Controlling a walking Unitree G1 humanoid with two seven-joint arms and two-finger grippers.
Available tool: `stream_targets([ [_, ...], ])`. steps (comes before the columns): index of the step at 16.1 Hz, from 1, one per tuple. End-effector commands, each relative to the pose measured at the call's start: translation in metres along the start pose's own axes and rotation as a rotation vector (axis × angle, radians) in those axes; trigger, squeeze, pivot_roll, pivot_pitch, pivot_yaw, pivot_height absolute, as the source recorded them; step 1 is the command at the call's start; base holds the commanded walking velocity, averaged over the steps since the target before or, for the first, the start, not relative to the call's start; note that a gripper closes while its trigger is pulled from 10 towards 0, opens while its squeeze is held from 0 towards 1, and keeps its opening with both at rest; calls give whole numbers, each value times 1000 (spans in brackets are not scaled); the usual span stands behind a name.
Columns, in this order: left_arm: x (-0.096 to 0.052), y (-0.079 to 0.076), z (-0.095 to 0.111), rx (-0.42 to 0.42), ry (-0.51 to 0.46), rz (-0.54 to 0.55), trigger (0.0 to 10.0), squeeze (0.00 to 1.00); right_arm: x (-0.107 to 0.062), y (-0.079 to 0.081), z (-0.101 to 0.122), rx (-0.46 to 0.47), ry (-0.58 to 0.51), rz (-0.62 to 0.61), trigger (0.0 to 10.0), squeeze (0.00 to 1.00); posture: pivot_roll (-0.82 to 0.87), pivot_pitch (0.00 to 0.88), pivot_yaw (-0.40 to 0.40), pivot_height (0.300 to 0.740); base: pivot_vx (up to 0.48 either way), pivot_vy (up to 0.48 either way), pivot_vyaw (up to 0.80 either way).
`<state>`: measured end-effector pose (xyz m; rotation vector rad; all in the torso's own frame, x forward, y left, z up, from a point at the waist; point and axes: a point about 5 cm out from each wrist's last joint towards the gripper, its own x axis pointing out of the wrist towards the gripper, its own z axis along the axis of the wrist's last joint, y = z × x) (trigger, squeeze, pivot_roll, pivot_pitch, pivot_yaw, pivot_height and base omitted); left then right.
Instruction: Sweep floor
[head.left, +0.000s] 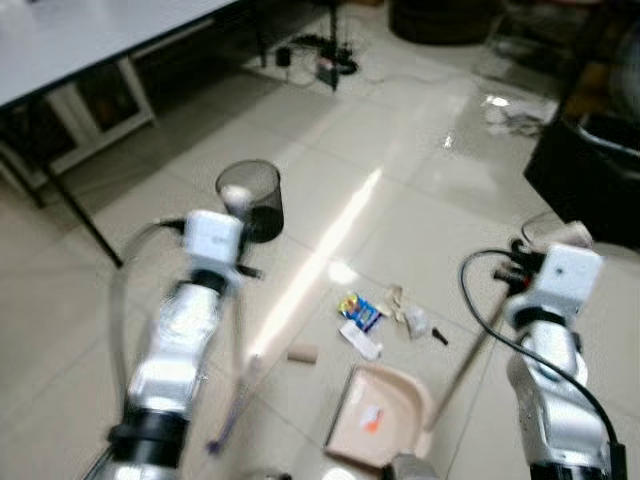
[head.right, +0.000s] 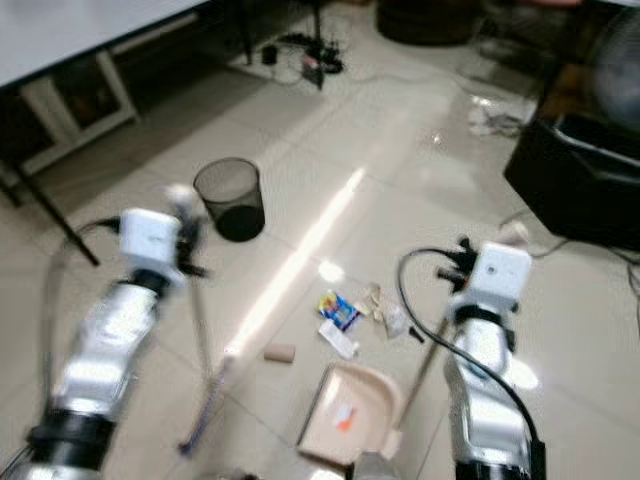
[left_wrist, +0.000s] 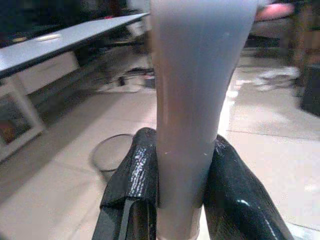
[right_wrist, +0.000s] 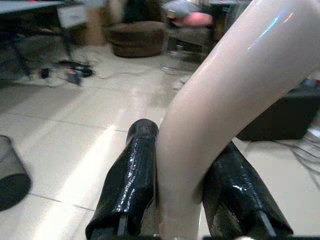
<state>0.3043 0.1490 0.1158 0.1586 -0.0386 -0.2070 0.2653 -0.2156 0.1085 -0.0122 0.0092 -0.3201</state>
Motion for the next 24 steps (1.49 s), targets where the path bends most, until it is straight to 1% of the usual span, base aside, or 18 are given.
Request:
stream_targets([
  [1,-3,8,4,13,-28,28,10000,0,0,3,5,-2,-32,10,10000,0,-46,66,51,740,0,330,-800],
  [5,-4,12,2,6,-24,48,10000,0,2,9,7,-11,-51,36,10000,0,-49,65,49,740,0,333,-800],
  [9,-5,13,3,6,-29,54,10000,0,4,12,7,-9,-54,45,10000,0,-44,68,44,740,0,333,-800],
  [14,-4,14,4,8,-32,59,10000,0,6,15,11,-23,-79,63,10000,0,-45,73,48,740,0,335,-800],
  [18,-5,16,4,8,-31,66,10000,0,7,20,20,-37,-120,95,10000,0,-44,81,47,740,0,335,-800],
  [19,-5,17,5,23,-42,78,10000,0,8,22,23,-35,-139,110,10000,0,-44,81,47,740,0,0,-800],
  [20,-5,17,7,47,-45,74,10000,0,8,25,27,-35,-164,141,10000,0,-43,83,45,740,0,-480,0],
  [22,-5,17,8,60,-46,76,10000,0,7,29,29,-49,-180,164,10000,0,-41,83,44,740,0,-480,0],
  [23,-5,18,7,40,-45,90,10000,0,7,31,32,-54,-194,172,10000,0,-41,82,44,740,0,-368,0],
  [24,-5,18,6,-17,-37,104,10000,0,8,34,33,-45,-197,185,10000,0,-41,83,45,740,0,0,0],
])
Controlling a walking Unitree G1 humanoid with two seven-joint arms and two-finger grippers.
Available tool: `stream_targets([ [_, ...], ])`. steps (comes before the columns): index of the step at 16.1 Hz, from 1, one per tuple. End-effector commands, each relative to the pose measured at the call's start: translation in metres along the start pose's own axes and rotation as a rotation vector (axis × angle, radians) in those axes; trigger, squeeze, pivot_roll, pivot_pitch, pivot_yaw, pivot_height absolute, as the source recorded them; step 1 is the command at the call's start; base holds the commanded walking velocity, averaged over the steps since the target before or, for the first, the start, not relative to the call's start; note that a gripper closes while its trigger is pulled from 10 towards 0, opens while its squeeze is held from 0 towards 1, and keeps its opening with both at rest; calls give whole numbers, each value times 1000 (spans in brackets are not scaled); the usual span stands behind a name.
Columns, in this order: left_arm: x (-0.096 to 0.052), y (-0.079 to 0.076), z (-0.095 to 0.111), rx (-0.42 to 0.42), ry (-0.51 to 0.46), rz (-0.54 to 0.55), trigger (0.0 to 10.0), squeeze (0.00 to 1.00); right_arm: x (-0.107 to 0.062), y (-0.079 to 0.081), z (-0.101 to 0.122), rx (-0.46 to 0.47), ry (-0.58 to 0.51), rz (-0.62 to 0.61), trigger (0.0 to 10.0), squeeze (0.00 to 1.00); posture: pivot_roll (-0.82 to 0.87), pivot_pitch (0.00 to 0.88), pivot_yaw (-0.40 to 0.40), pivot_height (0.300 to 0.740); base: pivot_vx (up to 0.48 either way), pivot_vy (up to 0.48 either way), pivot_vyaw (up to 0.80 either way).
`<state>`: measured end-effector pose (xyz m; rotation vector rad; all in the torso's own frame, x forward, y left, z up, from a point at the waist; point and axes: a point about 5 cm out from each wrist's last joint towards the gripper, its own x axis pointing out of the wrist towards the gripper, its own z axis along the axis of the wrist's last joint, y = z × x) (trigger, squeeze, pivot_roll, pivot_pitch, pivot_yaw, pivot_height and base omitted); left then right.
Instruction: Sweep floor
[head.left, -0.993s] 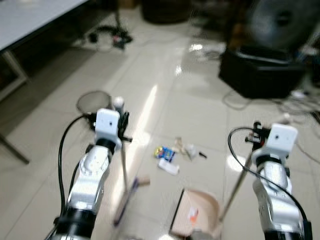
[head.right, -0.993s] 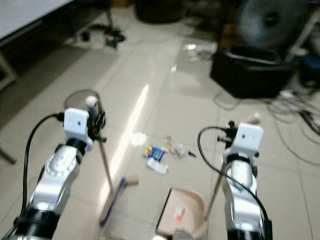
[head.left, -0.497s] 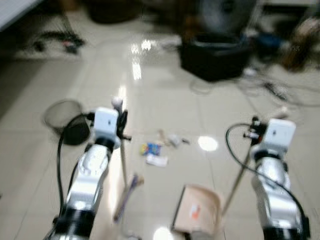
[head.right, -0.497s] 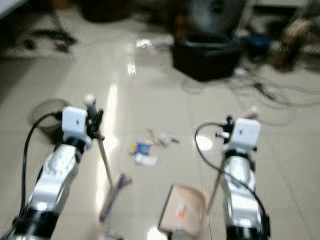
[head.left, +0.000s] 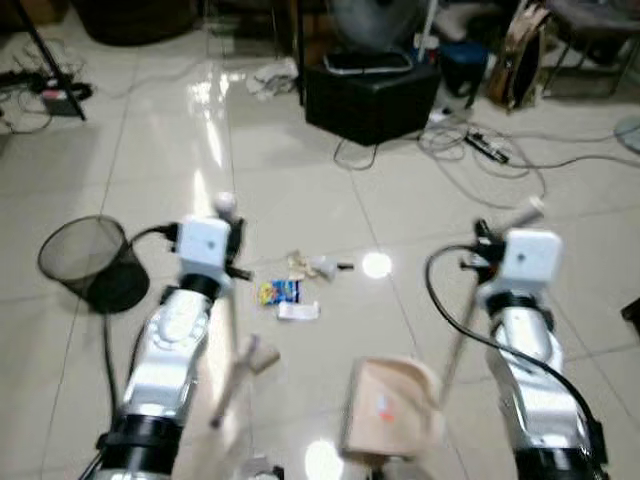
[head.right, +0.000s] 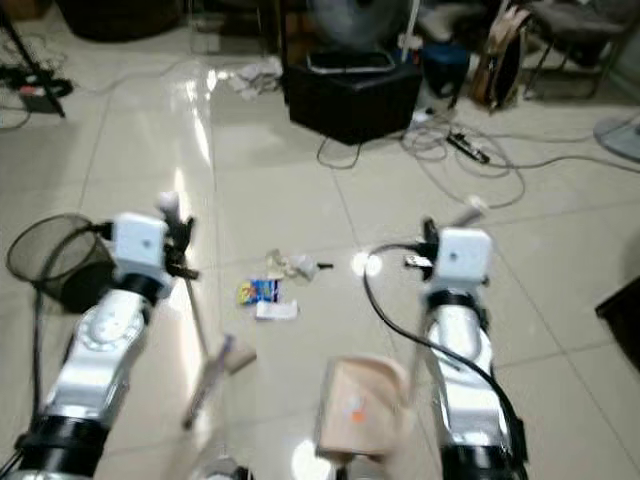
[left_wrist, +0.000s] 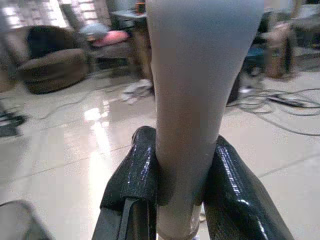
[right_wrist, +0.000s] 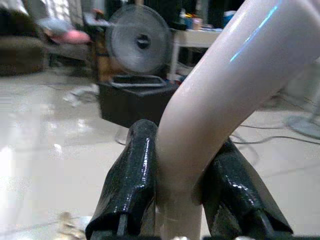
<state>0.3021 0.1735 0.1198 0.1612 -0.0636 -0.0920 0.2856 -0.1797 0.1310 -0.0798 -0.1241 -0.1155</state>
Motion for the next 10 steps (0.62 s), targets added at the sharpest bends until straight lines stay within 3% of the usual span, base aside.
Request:
stream_targets([
  [1,2,-6,6,-47,-20,-8,10000,0,1,-6,11,0,-58,-11,10000,0,-42,84,45,740,0,0,0],
  [3,3,-7,7,-41,-24,-16,10000,0,2,-7,13,2,-65,-7,10000,0,-44,84,44,740,0,0,0],
  [5,4,-12,10,-39,-48,-30,10000,0,4,-7,16,-65,-78,13,10000,0,-46,86,42,740,0,0,0],
  [7,4,-16,14,-40,-64,-41,10000,0,4,-7,17,-83,-83,17,10000,0,-47,86,42,740,0,0,800],
  [10,4,-18,14,-41,-66,-42,10000,0,4,-7,17,-82,-84,17,10000,0,-48,87,42,740,258,0,800],
])
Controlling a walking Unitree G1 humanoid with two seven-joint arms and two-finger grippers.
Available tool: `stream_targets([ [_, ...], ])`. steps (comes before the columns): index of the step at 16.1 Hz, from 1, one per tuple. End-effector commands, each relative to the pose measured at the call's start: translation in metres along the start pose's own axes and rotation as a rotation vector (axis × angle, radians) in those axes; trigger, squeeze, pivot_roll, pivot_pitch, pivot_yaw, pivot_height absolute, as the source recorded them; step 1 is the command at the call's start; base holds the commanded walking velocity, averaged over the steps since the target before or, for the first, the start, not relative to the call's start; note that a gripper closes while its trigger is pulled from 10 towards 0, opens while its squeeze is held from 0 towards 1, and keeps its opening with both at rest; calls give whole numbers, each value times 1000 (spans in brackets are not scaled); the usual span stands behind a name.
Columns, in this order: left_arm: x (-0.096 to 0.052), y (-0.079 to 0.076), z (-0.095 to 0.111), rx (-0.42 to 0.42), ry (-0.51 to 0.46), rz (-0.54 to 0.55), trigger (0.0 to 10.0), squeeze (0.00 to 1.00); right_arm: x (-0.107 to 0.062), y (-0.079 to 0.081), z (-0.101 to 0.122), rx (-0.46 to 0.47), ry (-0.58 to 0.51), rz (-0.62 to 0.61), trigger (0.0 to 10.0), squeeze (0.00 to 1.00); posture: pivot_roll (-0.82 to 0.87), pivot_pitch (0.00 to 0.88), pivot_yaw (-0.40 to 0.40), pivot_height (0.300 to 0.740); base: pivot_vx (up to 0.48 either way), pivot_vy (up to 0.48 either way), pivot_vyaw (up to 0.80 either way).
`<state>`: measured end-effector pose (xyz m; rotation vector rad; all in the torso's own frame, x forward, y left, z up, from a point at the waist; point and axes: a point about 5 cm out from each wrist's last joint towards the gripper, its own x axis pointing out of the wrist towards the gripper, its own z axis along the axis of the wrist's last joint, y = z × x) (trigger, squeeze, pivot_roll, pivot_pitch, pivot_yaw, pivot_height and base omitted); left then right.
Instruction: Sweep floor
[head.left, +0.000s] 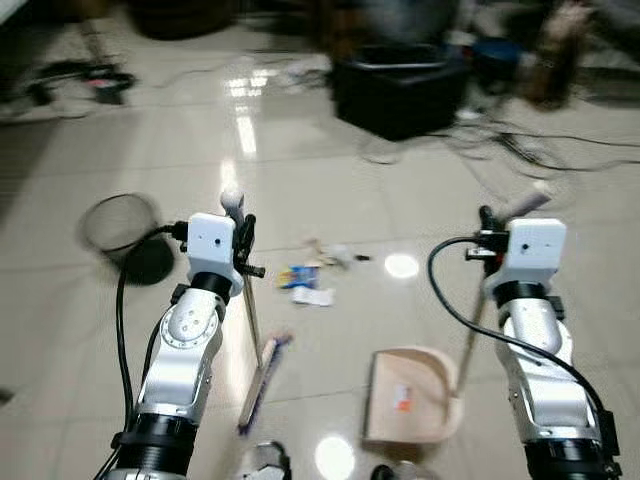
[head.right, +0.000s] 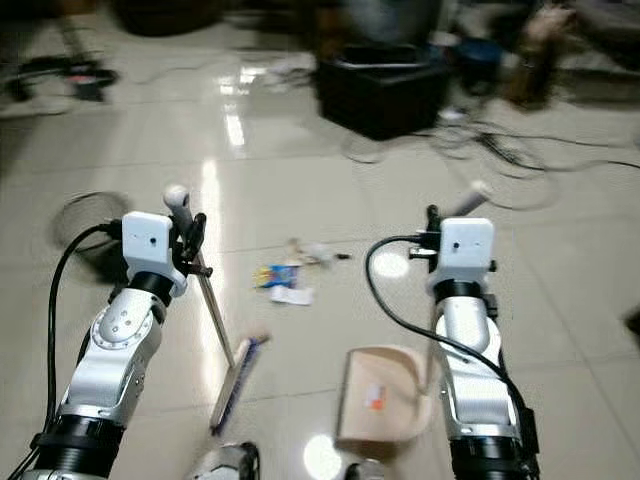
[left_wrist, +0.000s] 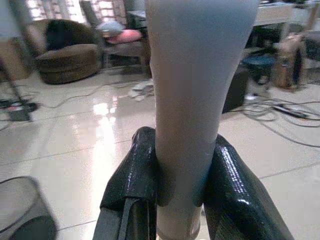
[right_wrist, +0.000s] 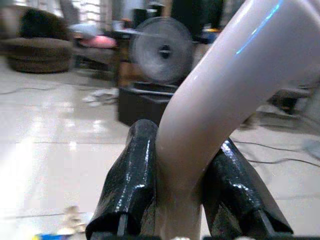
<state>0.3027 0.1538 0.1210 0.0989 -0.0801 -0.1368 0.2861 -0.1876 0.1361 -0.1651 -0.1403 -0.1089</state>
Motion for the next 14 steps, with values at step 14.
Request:
stream_targets([
  [14,2,3,10,25,-44,-2,10000,0,2,-1,8,22,-63,-13,10000,0,-46,80,45,740,264,0,328],
])
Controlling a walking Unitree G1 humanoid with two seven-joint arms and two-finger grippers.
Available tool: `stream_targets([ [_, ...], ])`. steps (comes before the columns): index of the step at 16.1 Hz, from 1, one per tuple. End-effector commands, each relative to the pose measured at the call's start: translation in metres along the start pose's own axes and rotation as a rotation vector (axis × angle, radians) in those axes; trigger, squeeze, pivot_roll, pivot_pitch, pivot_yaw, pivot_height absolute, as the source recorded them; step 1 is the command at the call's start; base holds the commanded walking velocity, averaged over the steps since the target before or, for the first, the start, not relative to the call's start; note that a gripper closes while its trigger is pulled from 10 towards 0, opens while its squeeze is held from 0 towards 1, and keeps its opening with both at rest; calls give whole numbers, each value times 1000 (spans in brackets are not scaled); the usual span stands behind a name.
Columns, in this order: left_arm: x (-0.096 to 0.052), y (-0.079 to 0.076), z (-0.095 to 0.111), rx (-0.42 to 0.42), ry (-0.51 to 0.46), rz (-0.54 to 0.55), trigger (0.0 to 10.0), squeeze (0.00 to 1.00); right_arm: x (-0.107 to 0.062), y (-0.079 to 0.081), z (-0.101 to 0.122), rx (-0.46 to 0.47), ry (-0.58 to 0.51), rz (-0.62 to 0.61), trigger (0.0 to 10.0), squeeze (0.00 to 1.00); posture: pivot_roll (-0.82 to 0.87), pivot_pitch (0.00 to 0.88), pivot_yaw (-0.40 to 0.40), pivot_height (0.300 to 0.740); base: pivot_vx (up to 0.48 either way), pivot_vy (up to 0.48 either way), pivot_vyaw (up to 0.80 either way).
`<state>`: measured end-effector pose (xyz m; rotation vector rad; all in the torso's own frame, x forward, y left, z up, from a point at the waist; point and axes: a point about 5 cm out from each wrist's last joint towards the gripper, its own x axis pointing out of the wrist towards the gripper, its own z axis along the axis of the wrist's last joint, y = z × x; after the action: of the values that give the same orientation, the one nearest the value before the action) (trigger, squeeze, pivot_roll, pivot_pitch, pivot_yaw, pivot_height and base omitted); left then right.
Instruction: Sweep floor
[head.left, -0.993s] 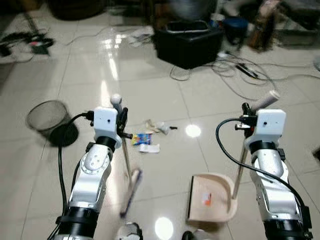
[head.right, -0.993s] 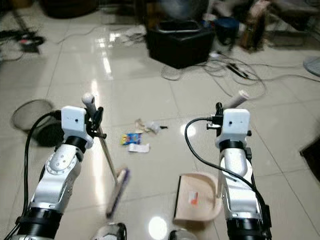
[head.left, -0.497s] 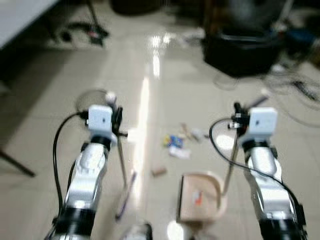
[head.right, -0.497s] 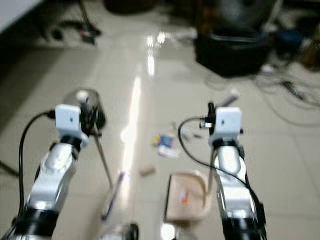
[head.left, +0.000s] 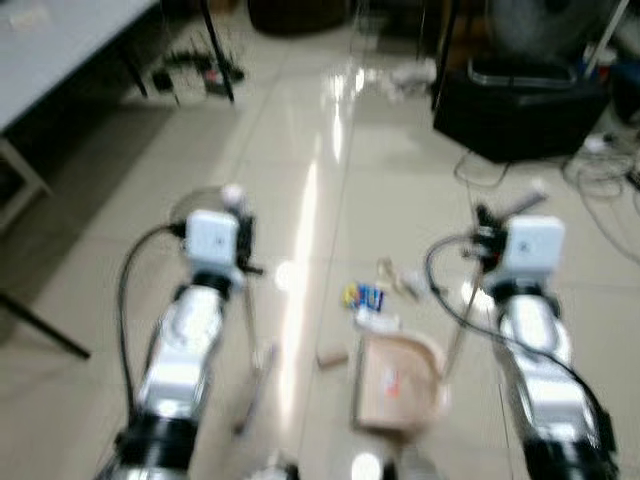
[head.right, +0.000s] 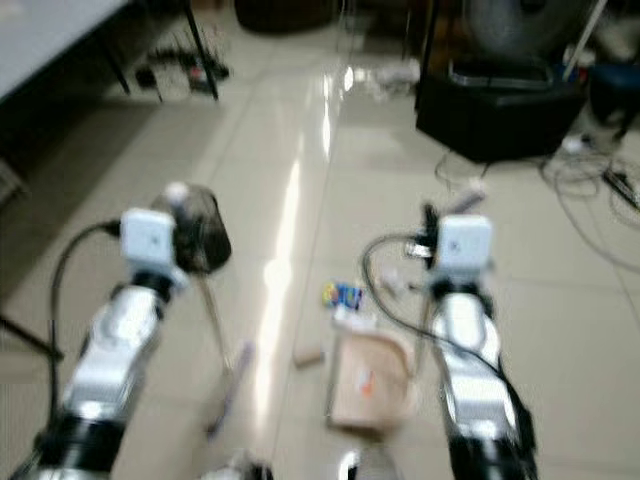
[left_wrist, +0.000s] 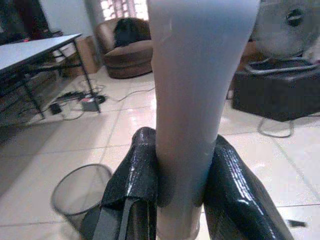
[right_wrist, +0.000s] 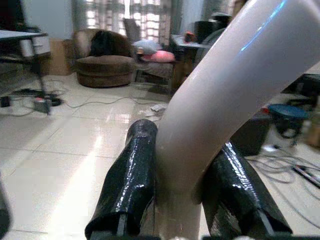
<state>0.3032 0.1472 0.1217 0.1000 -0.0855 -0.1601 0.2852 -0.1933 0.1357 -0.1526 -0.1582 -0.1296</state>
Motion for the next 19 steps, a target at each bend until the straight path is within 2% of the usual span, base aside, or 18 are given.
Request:
stream_targets([
  [1,0,9,9,27,-38,17,10000,0,3,4,9,17,-49,5,10000,0,-46,79,46,740,262,0,0],
  [10,-1,11,9,35,-36,12,10000,0,0,6,5,35,-37,4,10000,0,-40,82,54,740,263,0,0],
  [13,0,11,9,35,-36,4,10000,0,-2,5,2,77,-13,-13,10000,0,-44,87,59,740,271,0,0],
  [17,1,10,9,33,-38,-4,10000,0,-3,5,1,93,0,-19,10000,0,-41,91,58,740,283,0,-673],
  [19,1,10,9,35,-39,-4,10000,0,-3,6,1,82,-5,-18,10000,0,-38,91,59,740,285,0,0],
])
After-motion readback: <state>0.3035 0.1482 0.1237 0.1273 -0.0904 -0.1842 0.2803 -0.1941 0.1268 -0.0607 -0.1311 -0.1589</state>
